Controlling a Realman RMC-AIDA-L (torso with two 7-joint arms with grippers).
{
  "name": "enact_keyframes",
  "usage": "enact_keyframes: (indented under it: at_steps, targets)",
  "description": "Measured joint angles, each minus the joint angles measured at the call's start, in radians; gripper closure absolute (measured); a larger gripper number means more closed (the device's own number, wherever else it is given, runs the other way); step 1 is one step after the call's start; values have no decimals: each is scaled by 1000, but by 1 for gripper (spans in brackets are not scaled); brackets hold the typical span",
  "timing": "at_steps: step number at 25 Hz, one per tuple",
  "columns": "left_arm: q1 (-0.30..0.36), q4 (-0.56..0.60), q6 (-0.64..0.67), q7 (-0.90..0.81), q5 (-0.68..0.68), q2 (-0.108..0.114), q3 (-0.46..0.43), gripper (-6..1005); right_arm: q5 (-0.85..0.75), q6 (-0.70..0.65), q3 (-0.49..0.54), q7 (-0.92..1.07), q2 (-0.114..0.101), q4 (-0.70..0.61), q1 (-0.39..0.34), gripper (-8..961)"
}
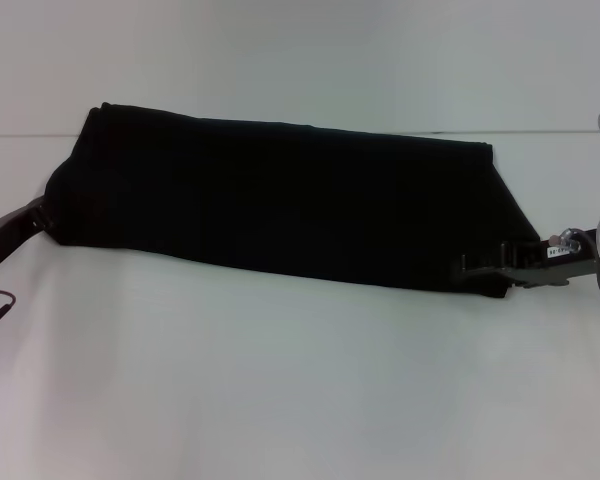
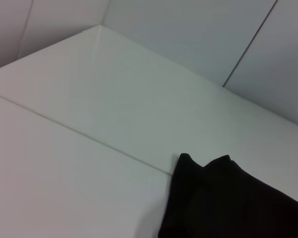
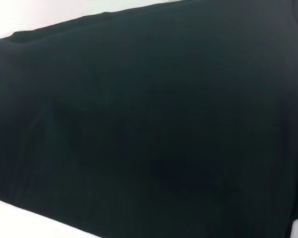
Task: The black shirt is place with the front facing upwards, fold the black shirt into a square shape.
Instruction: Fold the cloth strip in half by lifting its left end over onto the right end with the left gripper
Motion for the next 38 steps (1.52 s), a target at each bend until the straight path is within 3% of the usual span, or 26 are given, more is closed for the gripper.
enact_keyframes:
  at_steps: [13,15,21,26,31,38]
  targets:
    - [-3,2,3,-2,0,1,0,1001,-2,-1,-1,1,0,2,1,353]
    - [-3,3,3,-4,0,2,0,1001,-2,-2,-1,1,0,2,2,601]
    - [0,3,7,-7,6,2,-3,1000,-2,-7,-2,0,0,1,2,839]
    - [10,3,29,-19,9,3,-4,1001,-1,-32,-1,-6,-7,1,0,939]
    - [34,8,74,-81,31,13,1,1001,-1,-57,7,-16,-17,-6,-17,939]
    - [83,81,163,-232,162,16,-4,1000,7,-87,14,-36,-40,-11,-55,939]
